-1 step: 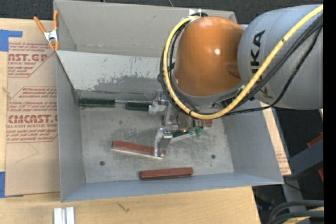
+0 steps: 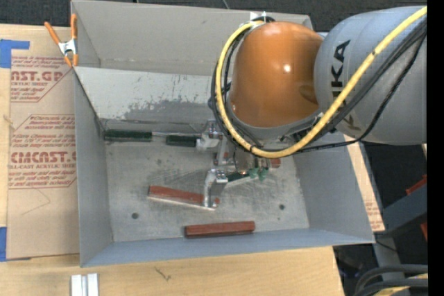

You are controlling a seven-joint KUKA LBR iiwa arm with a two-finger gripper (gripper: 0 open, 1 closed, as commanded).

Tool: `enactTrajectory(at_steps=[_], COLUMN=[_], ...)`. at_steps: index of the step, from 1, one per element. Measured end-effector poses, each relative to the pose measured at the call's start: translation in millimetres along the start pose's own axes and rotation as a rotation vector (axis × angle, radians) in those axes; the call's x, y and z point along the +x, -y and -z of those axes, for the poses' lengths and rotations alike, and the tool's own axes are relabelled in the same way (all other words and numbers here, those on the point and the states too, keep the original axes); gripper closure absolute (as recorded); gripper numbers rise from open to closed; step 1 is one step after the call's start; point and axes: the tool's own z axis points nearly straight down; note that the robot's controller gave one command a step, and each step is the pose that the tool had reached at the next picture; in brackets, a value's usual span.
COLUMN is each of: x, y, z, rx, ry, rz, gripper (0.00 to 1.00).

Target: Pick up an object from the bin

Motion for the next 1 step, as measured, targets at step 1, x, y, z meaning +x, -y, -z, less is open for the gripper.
enactTrajectory(at_steps=[1], x=[-2.1], y=[4.7], z=[-50.9], rx=[0.000], ry=[0.007], rz=[0.058], gripper=[0.00])
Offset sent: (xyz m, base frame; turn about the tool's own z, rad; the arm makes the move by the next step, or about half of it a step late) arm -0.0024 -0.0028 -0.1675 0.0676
